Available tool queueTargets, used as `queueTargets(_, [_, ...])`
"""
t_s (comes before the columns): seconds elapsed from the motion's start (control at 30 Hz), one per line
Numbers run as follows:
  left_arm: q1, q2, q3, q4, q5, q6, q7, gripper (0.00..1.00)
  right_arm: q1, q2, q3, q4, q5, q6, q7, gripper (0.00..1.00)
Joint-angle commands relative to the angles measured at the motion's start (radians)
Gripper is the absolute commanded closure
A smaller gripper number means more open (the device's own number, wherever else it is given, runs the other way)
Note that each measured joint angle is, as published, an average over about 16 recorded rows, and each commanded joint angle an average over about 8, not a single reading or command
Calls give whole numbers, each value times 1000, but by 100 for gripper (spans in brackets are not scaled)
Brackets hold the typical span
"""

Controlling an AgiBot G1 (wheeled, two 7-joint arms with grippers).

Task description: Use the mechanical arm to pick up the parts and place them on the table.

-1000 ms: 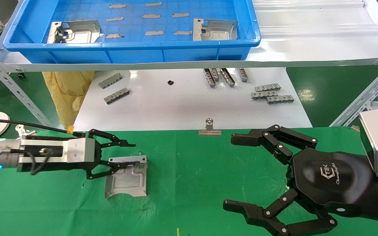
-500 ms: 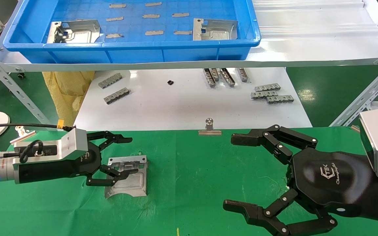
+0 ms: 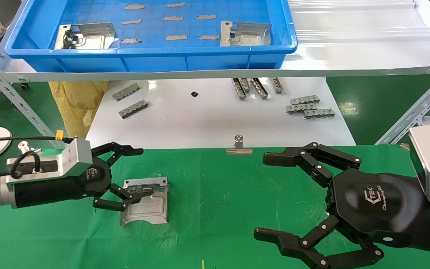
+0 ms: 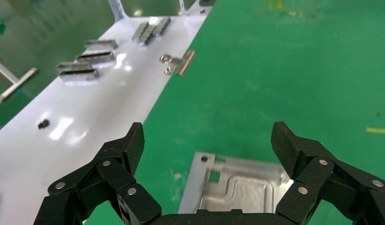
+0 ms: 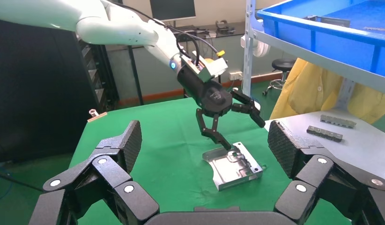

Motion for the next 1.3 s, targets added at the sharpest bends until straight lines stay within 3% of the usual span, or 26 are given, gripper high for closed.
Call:
queueTargets(0.03, [18, -13, -12, -43, -15, -3, -31, 0, 0, 0, 0, 0, 0, 0, 0, 0])
queueTargets(1.3, [369, -258, -234, -879, -302, -68, -626, 0, 0, 0, 0, 0, 0, 0, 0, 0])
